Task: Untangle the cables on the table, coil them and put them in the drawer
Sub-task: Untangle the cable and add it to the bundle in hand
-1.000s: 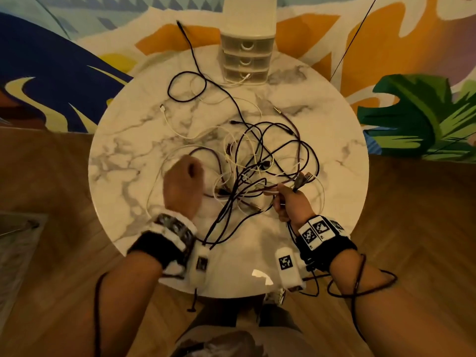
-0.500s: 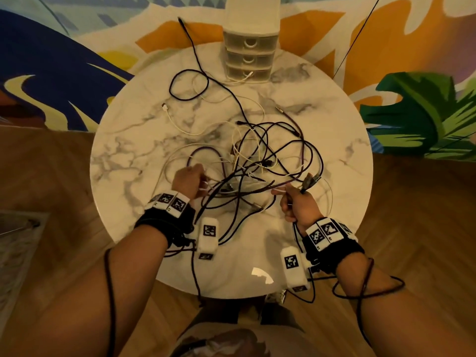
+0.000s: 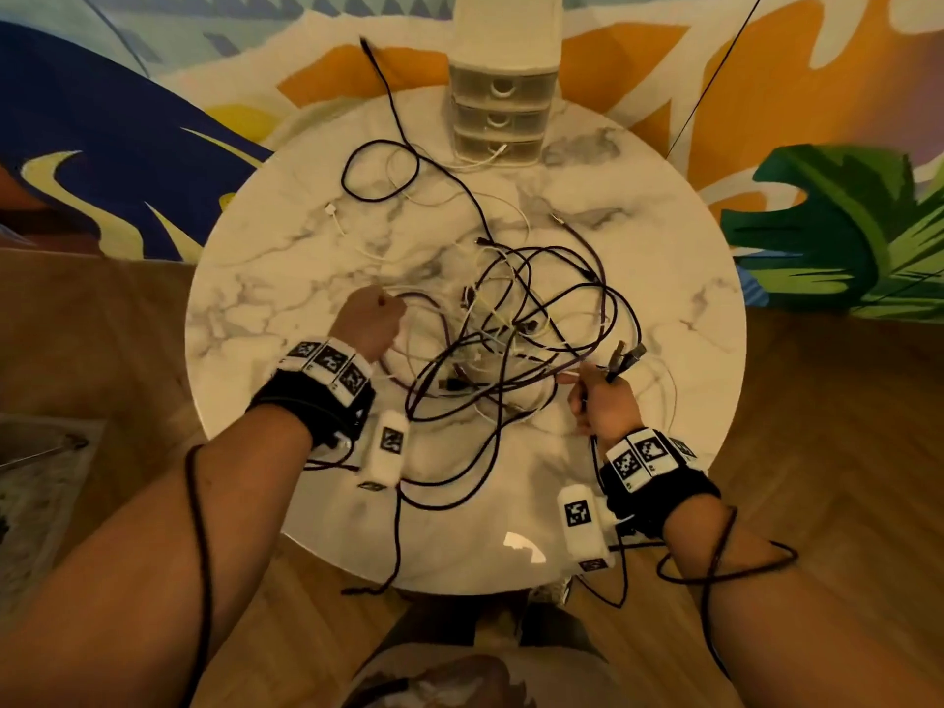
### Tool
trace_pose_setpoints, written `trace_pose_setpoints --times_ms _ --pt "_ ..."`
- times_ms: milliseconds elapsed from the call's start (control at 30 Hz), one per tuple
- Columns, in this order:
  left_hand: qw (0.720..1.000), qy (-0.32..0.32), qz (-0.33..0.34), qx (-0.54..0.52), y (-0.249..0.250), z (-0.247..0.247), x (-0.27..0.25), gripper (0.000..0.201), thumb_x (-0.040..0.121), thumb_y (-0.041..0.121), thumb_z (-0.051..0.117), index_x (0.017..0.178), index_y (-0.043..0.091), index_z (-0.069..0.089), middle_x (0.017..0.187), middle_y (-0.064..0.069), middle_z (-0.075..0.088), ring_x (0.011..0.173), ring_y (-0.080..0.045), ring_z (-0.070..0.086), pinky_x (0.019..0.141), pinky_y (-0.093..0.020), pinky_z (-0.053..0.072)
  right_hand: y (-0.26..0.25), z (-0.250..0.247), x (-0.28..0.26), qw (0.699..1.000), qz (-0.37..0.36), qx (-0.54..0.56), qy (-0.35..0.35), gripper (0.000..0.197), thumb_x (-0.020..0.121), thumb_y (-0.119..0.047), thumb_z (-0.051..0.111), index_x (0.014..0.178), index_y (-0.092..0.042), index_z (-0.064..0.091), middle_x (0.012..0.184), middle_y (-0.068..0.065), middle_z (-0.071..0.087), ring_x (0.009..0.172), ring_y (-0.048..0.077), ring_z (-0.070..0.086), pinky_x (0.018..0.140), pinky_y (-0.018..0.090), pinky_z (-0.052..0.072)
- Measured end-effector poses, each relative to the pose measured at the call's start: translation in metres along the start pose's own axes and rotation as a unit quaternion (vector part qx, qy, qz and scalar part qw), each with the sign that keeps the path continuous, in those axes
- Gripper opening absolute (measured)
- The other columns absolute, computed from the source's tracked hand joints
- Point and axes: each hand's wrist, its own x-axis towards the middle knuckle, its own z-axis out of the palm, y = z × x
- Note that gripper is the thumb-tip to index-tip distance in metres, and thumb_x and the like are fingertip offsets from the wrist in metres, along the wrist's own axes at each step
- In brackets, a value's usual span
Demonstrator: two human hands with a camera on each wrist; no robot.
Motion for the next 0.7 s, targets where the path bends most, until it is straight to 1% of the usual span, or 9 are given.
trace_pose_setpoints --times_ms 67,133,200,333,400,467,533,633,700 --pt "0.994 0.051 0.061 0.073 -0.005 -0.014 0.005 0.017 0.087 0.021 0.06 0.076 0.008 0.059 0.073 -0.01 0.059 0.071 -0.022 0.054 0.064 -0.029 0.042 0.002 -0.007 0.006 1.0 0.007 0.009 0.025 0.049 0.1 -0.032 0.037 0.065 -0.009 0.064 0.043 0.0 0.044 0.034 0.012 0.033 0.036 0.02 0.026" --pt "0.994 0.079 0.068 0.024 -0.009 -0.023 0.006 0.019 0.086 0.025 0.064 0.075 0.01 0.059 0.072 -0.012 0.059 0.065 -0.025 0.056 0.066 -0.034 0.048 0.001 -0.009 0.01 0.999 0.014 0.016 0.036 0.048 0.1 -0.03 0.037 0.065 -0.009 0.064 0.046 0.002 0.043 0.031 0.01 0.032 0.035 0.019 0.024" --pt "0.998 0.035 0.027 -0.034 -0.014 -0.018 0.0 0.018 0.088 0.022 0.062 0.075 0.011 0.056 0.067 -0.011 0.055 0.055 -0.024 0.053 0.062 -0.037 0.052 0.001 -0.007 0.01 0.999 0.019 0.028 0.029 0.047 0.1 -0.028 0.036 0.067 -0.01 0.064 0.047 0.003 0.043 0.031 0.01 0.03 0.035 0.019 0.023" --pt "0.991 -0.07 0.057 0.096 -0.031 -0.008 -0.006 0.013 0.094 0.024 0.053 0.088 0.013 0.058 0.077 -0.007 0.058 0.068 -0.025 0.055 0.061 -0.032 0.045 0.002 -0.009 0.008 0.999 0.007 0.042 0.011 0.047 0.101 -0.029 0.035 0.069 -0.014 0.067 0.046 0.001 0.043 0.032 0.009 0.029 0.035 0.018 0.022" --pt "0.982 -0.014 0.11 0.156 -0.033 -0.023 0.002 0.016 0.093 0.023 0.054 0.088 0.012 0.064 0.089 -0.01 0.064 0.085 -0.028 0.059 0.071 -0.031 0.043 -0.002 -0.012 0.007 0.999 0.001 0.039 0.015 0.048 0.101 -0.03 0.036 0.069 -0.013 0.067 0.041 -0.002 0.042 0.03 0.008 0.029 0.033 0.017 0.023" --pt "0.979 0.029 0.136 0.148 -0.029 -0.035 0.011 0.018 0.091 0.023 0.056 0.091 0.009 0.067 0.093 -0.013 0.066 0.09 -0.03 0.059 0.076 -0.034 0.045 -0.004 -0.014 0.005 0.999 -0.006 0.034 0.018 0.048 0.101 -0.031 0.036 0.069 -0.012 0.067 0.039 -0.004 0.042 0.029 0.008 0.03 0.032 0.017 0.024" --pt "0.97 0.017 0.147 0.196 -0.031 -0.033 0.015 0.018 0.092 0.026 0.056 0.094 0.011 0.065 0.092 -0.012 0.065 0.091 -0.031 0.059 0.077 -0.036 0.044 -0.004 -0.013 0.002 0.999 -0.01 0.032 0.017 0.049 0.101 -0.031 0.037 0.068 -0.012 0.067 0.04 -0.003 0.042 0.03 0.009 0.03 0.033 0.017 0.024" --pt "0.923 0.041 0.103 0.368 -0.041 -0.02 0.015 0.027 0.091 0.032 0.052 0.113 0.017 0.057 0.115 -0.012 0.057 0.109 -0.034 0.05 0.09 -0.042 0.038 -0.004 -0.013 -0.003 0.998 0.008 0.056 0.004 0.048 0.101 -0.032 0.037 0.071 -0.011 0.067 0.041 -0.002 0.041 0.03 0.008 0.029 0.033 0.016 0.021" --pt "0.923 0.093 0.069 0.367 -0.035 -0.01 0.004 0.039 0.092 0.033 0.05 0.125 0.014 0.051 0.127 -0.015 0.047 0.116 -0.037 0.044 0.095 -0.046 0.036 -0.005 -0.014 -0.006 0.997 0.015 0.069 -0.005 0.047 0.101 -0.032 0.036 0.074 -0.011 0.068 0.041 -0.002 0.041 0.029 0.007 0.027 0.034 0.016 0.02"
